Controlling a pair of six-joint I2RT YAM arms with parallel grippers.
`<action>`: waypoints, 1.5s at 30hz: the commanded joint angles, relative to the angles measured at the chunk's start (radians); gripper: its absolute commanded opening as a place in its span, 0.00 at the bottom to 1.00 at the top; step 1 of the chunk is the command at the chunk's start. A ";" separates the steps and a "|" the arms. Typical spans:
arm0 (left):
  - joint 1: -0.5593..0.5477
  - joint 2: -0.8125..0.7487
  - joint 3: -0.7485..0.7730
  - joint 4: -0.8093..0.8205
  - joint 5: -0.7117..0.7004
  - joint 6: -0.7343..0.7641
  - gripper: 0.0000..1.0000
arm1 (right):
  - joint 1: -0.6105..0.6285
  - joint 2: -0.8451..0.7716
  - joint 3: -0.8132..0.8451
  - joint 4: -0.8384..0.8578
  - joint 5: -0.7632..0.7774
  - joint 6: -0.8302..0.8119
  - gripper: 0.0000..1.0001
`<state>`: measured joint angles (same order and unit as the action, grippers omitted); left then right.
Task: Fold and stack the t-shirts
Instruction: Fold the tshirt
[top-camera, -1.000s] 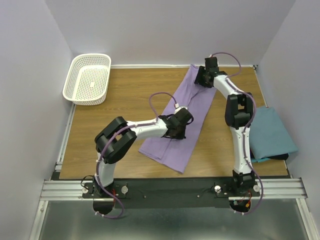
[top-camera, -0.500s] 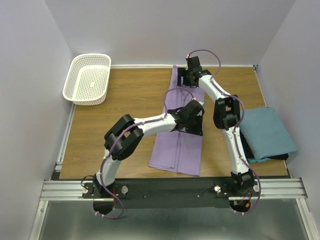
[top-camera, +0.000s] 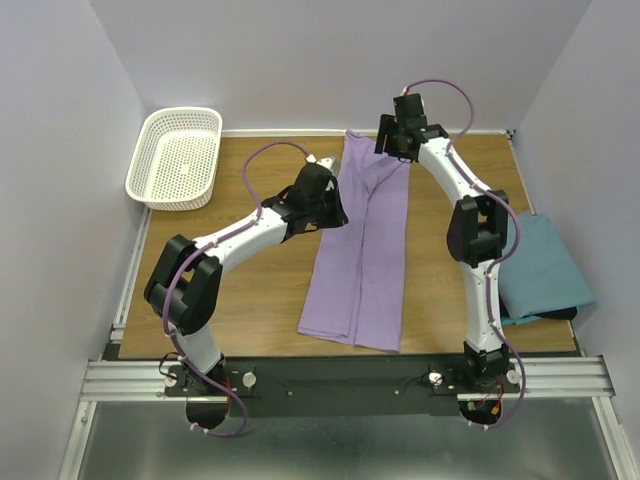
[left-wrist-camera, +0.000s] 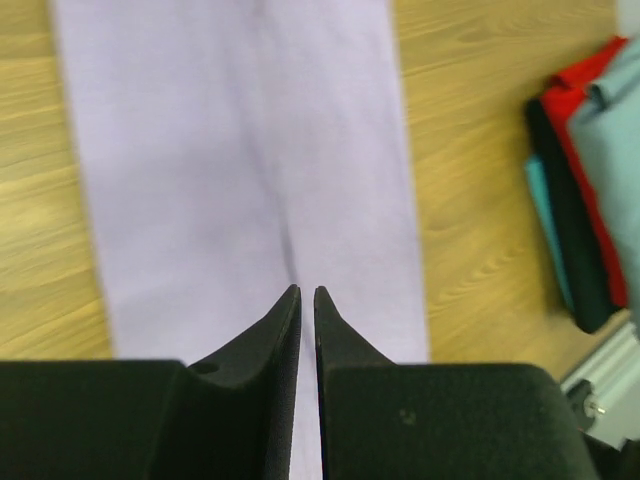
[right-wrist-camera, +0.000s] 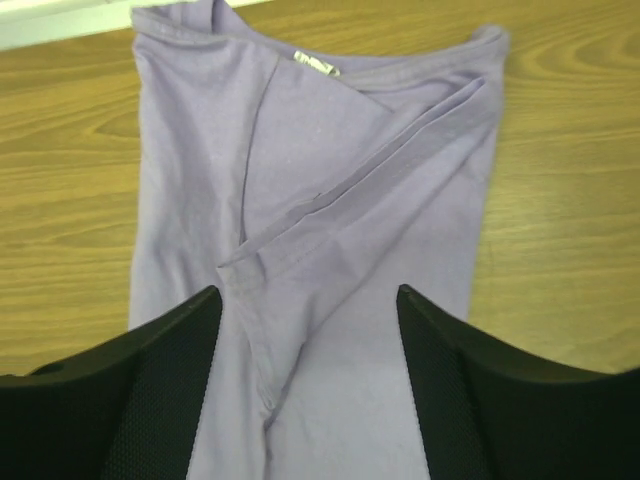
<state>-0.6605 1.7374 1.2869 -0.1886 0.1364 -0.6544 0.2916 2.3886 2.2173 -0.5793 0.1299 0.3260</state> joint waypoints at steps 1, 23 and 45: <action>0.010 -0.016 -0.060 -0.011 -0.051 0.039 0.17 | 0.000 -0.066 -0.088 -0.005 0.036 0.070 0.73; 0.076 -0.030 -0.113 0.011 0.005 0.030 0.16 | 0.159 0.124 -0.019 0.058 0.333 0.004 0.45; 0.096 0.010 -0.139 0.029 0.035 0.033 0.15 | 0.176 0.172 0.028 0.145 0.312 -0.041 0.45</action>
<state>-0.5747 1.7294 1.1637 -0.1799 0.1493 -0.6353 0.4583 2.5164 2.2112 -0.4564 0.4328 0.2935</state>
